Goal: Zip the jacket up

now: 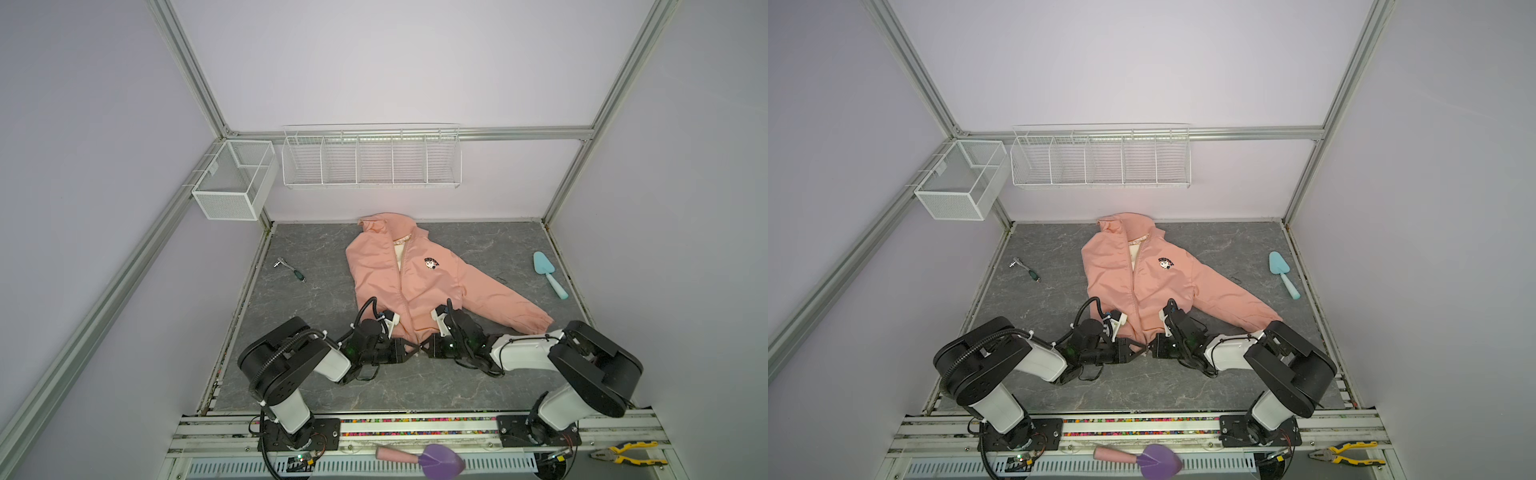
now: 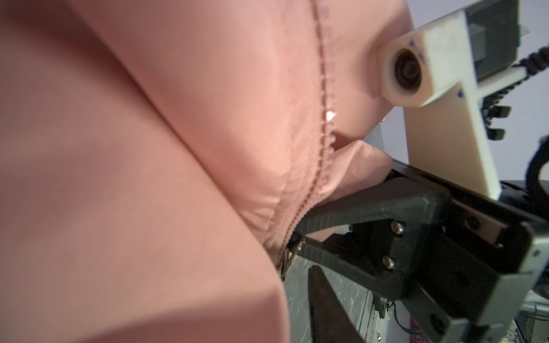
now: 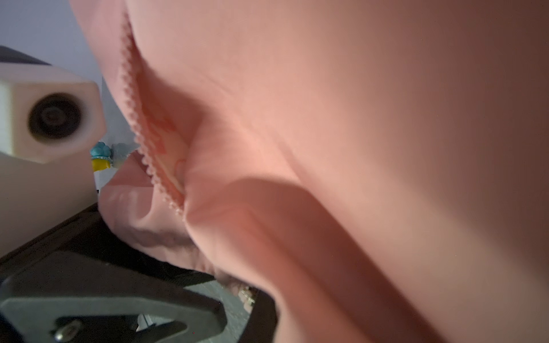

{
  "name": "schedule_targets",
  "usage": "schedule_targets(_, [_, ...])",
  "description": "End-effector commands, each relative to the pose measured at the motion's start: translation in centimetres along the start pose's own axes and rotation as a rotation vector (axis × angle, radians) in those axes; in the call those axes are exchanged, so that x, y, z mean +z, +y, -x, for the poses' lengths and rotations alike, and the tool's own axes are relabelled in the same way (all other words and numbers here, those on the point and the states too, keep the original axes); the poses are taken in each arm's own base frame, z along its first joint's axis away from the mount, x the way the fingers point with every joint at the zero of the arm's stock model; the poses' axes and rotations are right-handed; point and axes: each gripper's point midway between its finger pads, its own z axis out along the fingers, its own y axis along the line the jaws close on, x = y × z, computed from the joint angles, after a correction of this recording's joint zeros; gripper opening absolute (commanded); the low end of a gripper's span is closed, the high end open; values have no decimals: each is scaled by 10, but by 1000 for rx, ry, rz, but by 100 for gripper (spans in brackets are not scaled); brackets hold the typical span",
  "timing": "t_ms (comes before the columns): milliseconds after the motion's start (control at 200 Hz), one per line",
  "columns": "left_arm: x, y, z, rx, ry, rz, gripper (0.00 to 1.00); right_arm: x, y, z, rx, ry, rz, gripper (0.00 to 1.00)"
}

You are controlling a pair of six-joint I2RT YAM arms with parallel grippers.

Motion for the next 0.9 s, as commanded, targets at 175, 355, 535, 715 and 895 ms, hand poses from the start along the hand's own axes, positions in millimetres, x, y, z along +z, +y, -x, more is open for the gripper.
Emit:
schedule_targets(175, [-4, 40, -26, -72, 66, 149, 17, 0, -4, -3, 3, 2, -27, 6])
schedule_targets(355, [-3, 39, -26, -73, 66, 144, 16, 1, -2, -2, 3, 6, -20, 6])
schedule_targets(535, [-2, 39, -26, -74, 71, 141, 13, 3, -1, -2, 4, 8, -12, 6])
schedule_targets(715, [-1, 38, -26, -80, 68, 128, 6, 1, 0, -1, 3, 5, -12, 6])
schedule_targets(895, [-2, 33, -23, -74, 54, 103, 0, -6, 5, 3, -6, -10, -10, 6])
